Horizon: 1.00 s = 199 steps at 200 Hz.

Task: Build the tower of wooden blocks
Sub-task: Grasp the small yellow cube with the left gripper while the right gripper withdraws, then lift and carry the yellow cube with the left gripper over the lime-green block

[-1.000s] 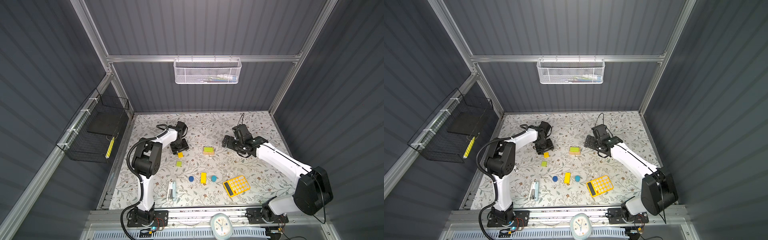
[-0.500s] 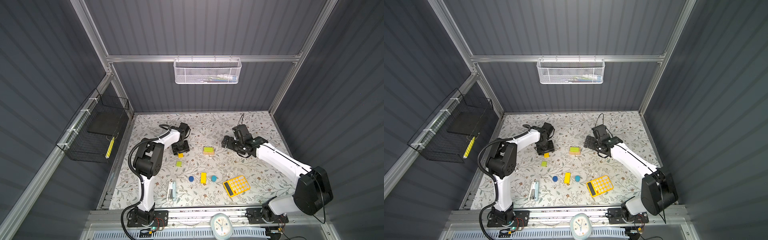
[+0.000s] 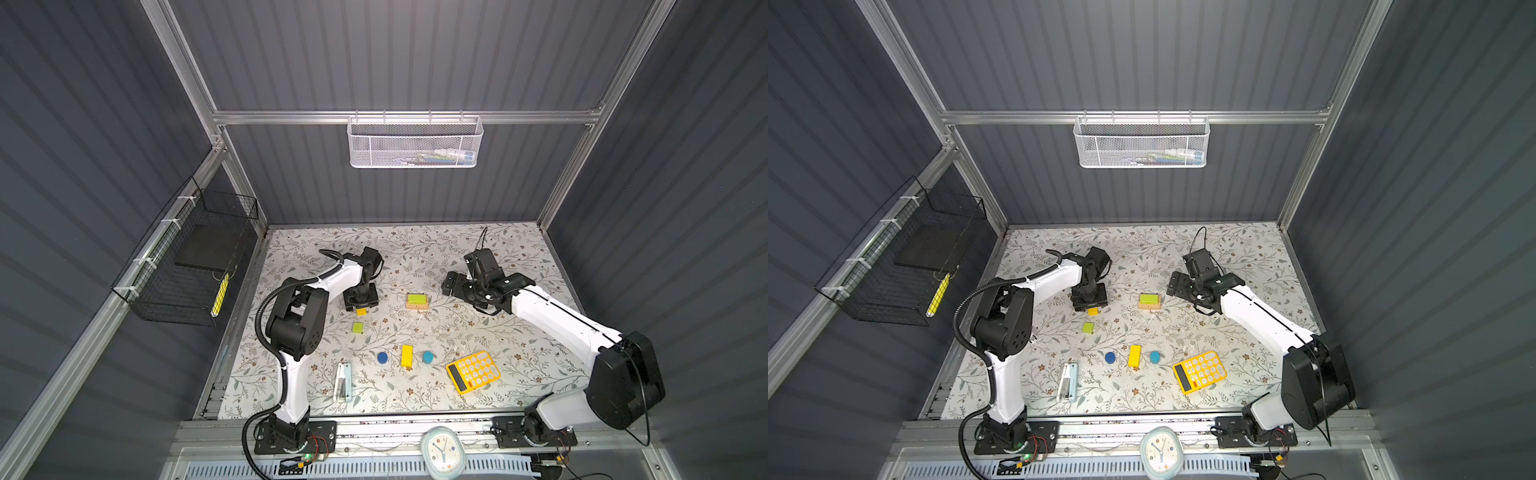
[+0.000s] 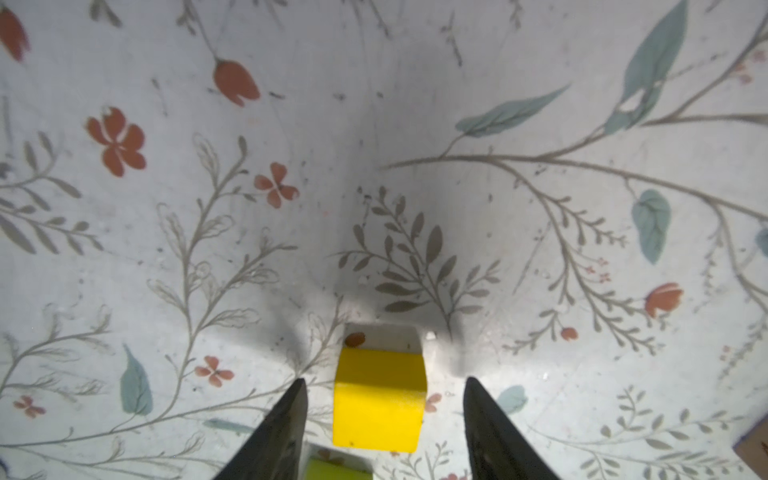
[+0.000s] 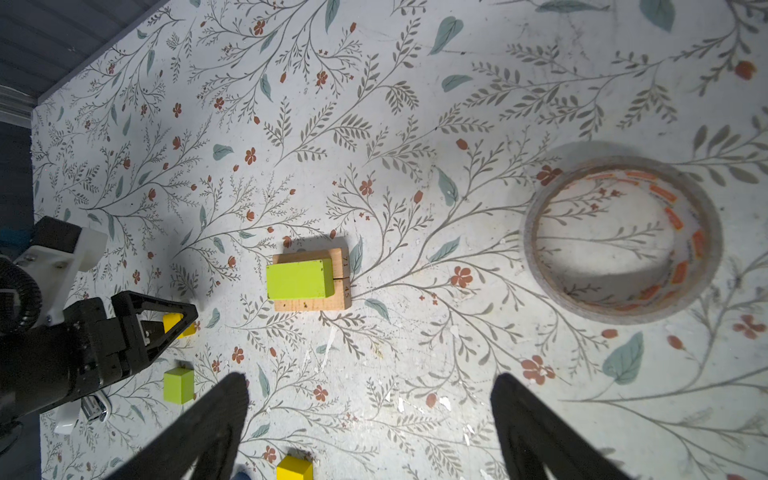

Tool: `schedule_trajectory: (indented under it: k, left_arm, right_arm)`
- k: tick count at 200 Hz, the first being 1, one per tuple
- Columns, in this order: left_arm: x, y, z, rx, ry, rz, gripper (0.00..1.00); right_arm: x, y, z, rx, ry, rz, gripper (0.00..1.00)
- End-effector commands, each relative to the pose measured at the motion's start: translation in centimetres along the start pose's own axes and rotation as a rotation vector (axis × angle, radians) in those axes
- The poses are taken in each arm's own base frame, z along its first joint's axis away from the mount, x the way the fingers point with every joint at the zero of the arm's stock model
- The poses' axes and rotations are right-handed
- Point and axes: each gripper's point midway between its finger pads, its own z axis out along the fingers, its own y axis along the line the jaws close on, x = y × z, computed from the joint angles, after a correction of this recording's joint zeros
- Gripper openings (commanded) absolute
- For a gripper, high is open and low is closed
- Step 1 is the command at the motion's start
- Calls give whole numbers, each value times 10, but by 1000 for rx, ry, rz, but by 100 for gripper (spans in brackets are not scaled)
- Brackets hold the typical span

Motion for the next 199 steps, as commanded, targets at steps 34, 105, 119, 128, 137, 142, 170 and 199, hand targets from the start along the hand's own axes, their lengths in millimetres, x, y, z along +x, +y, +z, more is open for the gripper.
schedule_trajectory:
  k: [34,105,119,128,137,142,170,199]
  left_arm:
    - [8,2,-10,6,4,12,55]
    - [12,3,-5,1,14,11,50]
    - [13,4,-5,2,16,10,48]
    - [13,4,-4,2,16,9,47]
    - [13,4,-4,3,15,8,46]
    - [13,4,-3,3,16,7,45]
    - [12,3,-3,7,9,3,41]
    - [12,4,-1,3,8,-1,38]
  right_arm:
    - [-3,2,-4,-19,-13,10,91]
    - [0,0,-3,-16,-8,15,90]
    - [0,1,-4,-18,-11,15,90]
    - [0,0,-4,-18,-13,16,90]
    - [0,0,-5,-19,-13,16,89]
    - [1,0,-5,-17,-11,17,89]
    - [1,-1,-6,-17,-16,20,89]
    - [1,-2,-6,-15,-17,22,89]
